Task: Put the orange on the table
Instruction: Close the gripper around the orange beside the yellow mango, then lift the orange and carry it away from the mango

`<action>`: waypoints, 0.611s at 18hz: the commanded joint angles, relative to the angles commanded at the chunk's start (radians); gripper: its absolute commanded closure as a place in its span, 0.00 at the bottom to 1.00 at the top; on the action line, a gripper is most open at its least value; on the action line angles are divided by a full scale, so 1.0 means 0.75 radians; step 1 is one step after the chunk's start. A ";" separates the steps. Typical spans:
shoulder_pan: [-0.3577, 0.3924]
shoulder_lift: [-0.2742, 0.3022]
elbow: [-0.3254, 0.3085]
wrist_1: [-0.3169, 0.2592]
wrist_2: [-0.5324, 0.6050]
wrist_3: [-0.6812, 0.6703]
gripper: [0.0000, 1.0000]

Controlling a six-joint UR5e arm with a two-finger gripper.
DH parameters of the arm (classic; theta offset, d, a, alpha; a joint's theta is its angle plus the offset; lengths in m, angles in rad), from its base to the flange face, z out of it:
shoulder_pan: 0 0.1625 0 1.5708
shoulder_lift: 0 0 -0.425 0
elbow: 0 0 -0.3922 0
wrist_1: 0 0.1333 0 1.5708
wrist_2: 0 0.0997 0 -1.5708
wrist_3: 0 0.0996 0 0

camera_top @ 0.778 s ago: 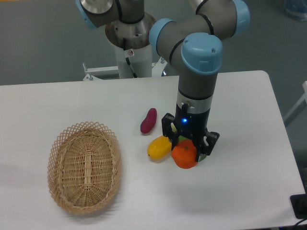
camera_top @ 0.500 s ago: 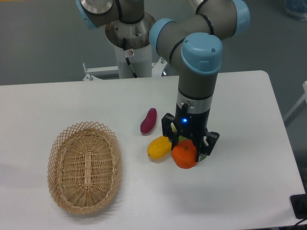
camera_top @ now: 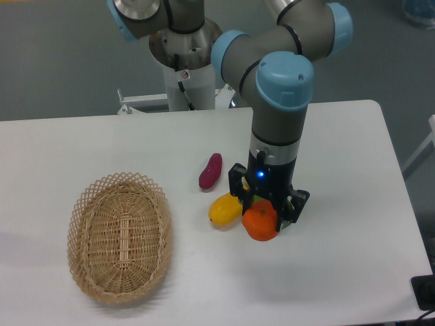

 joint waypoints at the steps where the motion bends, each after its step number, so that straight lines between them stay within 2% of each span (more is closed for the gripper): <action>1: 0.008 -0.018 0.000 0.033 0.002 -0.002 0.33; 4: 0.016 -0.088 0.008 0.096 0.014 0.000 0.33; 8: 0.012 -0.202 0.018 0.260 0.053 -0.014 0.33; 11: 0.004 -0.245 0.010 0.264 0.057 -0.020 0.33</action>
